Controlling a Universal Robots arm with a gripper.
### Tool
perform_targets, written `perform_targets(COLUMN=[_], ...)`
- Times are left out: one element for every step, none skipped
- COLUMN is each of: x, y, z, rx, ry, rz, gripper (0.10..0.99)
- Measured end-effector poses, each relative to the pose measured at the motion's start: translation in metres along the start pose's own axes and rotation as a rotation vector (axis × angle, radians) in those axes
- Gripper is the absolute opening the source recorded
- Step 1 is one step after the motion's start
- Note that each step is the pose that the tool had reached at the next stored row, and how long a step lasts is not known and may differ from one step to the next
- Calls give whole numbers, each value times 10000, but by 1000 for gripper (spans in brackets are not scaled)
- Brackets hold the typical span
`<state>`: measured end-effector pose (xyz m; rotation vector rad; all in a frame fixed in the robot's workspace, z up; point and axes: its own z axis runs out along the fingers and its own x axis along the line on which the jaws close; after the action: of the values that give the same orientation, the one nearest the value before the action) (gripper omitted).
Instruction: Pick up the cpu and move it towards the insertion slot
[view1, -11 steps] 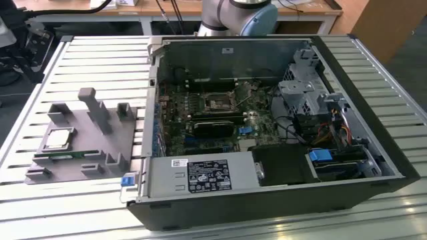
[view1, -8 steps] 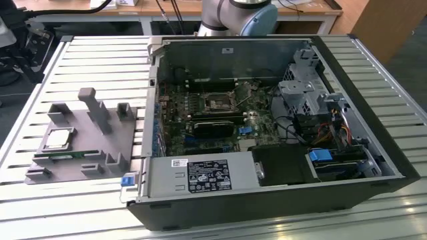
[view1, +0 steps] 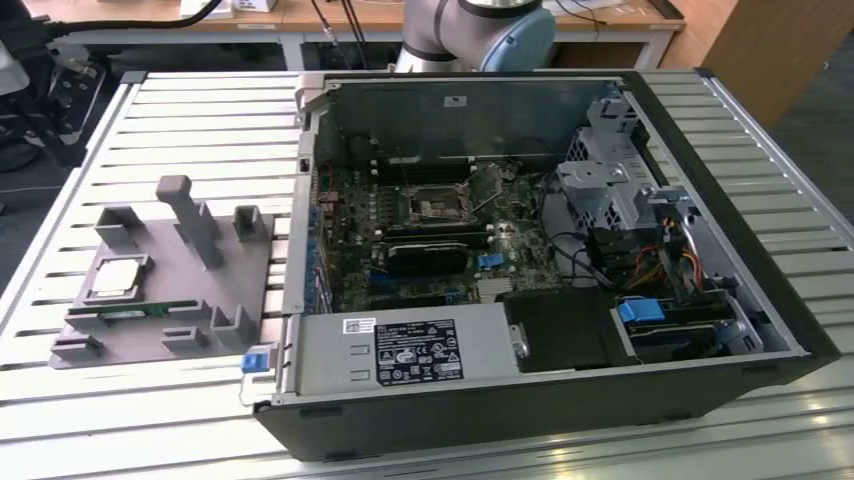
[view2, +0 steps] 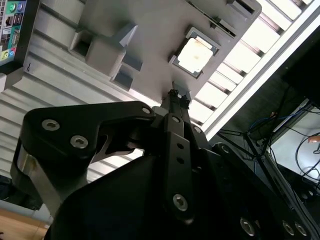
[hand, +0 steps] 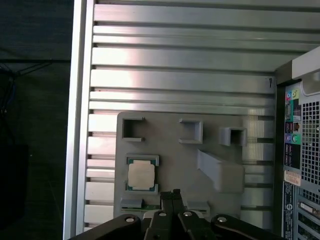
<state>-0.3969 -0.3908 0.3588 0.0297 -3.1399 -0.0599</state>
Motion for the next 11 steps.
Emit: perform_targets(x=[8, 19, 30, 39, 47, 52, 56, 60, 63, 67, 70], y=[0, 0, 0, 0, -1, -1, -1, -1, -1, -2, -2], z=[4, 9, 14, 20, 24, 30, 34, 38, 42, 46, 49], rx=[0, -1, 0, 0, -1, -1, -2, -1, -1, -1, 0], ry=[0, 0, 0, -1, -1, -3, -3, -3, -1, -1, 0], rz=[-1, -2, -1, -1, -2, -2, -3, -3, -2, -2, -2], gripper=[106, 106, 106, 106, 106, 106, 106, 106, 106, 106, 106])
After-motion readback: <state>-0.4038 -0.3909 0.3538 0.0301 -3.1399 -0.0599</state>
